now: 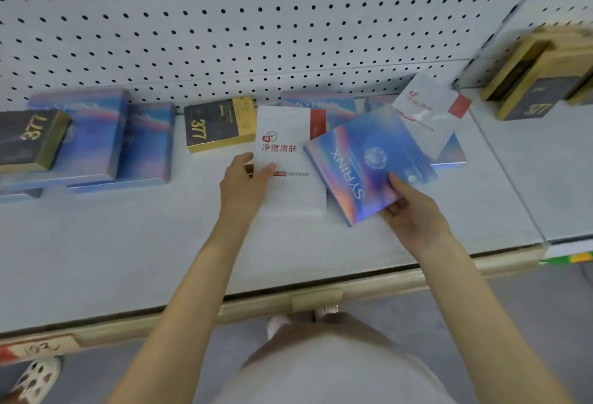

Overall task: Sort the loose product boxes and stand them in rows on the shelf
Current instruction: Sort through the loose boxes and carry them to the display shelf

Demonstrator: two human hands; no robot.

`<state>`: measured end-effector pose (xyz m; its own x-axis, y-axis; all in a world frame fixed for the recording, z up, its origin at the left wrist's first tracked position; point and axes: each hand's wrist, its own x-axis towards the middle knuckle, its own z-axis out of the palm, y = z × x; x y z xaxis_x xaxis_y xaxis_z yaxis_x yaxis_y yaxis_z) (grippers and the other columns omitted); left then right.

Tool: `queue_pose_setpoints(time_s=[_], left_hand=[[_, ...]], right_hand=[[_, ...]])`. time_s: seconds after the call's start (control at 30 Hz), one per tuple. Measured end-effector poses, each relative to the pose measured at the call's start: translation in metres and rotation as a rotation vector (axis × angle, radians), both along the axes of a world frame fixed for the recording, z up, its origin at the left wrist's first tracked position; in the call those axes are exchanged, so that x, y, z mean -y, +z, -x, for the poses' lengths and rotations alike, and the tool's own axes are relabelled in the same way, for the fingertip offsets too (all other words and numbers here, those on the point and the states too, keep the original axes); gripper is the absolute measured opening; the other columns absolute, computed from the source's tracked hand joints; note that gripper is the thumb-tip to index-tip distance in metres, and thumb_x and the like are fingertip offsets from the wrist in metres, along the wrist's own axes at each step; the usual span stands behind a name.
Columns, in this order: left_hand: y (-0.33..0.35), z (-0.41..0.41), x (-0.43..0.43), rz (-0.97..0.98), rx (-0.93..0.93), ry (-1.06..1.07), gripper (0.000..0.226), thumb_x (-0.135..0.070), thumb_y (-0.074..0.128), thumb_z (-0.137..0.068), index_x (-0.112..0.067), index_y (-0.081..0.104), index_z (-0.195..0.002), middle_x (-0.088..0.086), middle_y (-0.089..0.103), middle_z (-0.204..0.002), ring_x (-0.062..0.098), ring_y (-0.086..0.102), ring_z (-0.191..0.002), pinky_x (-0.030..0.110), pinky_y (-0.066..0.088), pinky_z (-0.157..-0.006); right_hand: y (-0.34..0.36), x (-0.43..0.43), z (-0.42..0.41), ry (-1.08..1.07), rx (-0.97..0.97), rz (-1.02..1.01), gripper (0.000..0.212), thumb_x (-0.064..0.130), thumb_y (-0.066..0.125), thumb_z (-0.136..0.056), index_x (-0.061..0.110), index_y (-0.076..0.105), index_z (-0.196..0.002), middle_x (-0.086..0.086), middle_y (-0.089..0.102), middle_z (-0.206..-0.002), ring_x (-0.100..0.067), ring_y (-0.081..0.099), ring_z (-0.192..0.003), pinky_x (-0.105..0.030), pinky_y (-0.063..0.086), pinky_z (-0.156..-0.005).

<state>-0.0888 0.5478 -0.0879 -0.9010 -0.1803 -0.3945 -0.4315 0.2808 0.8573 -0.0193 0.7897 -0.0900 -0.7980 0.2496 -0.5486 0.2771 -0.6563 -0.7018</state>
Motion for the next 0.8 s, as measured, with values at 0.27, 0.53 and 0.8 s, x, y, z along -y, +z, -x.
queue_pose_setpoints(time_s=[0.27, 0.53, 0.8], left_hand=[[0.013, -0.037, -0.021, -0.412, -0.001, 0.01, 0.017, -0.026, 0.05, -0.098, -0.013, 0.055, -0.108, 0.0, 0.07, -0.096, 0.016, 0.069, -0.083, 0.032, 0.055, -0.068], [0.042, -0.092, -0.064, -0.459, -0.137, 0.084, 0.014, -0.035, 0.047, -0.098, -0.028, 0.059, -0.101, -0.009, 0.071, -0.105, 0.013, 0.069, -0.096, 0.033, 0.055, -0.083], [0.045, -0.154, -0.203, -0.481, -0.149, 0.078, 0.016, -0.037, 0.043, -0.099, -0.031, 0.058, -0.103, -0.015, 0.073, -0.09, 0.005, 0.071, -0.078, 0.026, 0.057, -0.063]], right_hand=[[0.0, 0.011, -0.019, -0.082, 0.031, -0.056, 0.014, 0.013, 0.059, -0.092, 0.011, 0.065, -0.105, 0.001, 0.075, -0.083, -0.01, 0.071, -0.071, -0.025, 0.058, -0.062], [0.013, -0.069, -0.073, -0.094, -0.076, -0.086, 0.045, 0.025, 0.061, -0.087, 0.009, 0.057, -0.129, -0.01, 0.063, -0.129, -0.023, 0.06, -0.11, -0.045, 0.042, -0.104], [0.023, -0.216, -0.148, -0.111, -0.117, -0.13, 0.039, 0.023, 0.059, -0.09, 0.014, 0.058, -0.128, -0.002, 0.068, -0.12, -0.019, 0.068, -0.099, -0.037, 0.059, -0.075]])
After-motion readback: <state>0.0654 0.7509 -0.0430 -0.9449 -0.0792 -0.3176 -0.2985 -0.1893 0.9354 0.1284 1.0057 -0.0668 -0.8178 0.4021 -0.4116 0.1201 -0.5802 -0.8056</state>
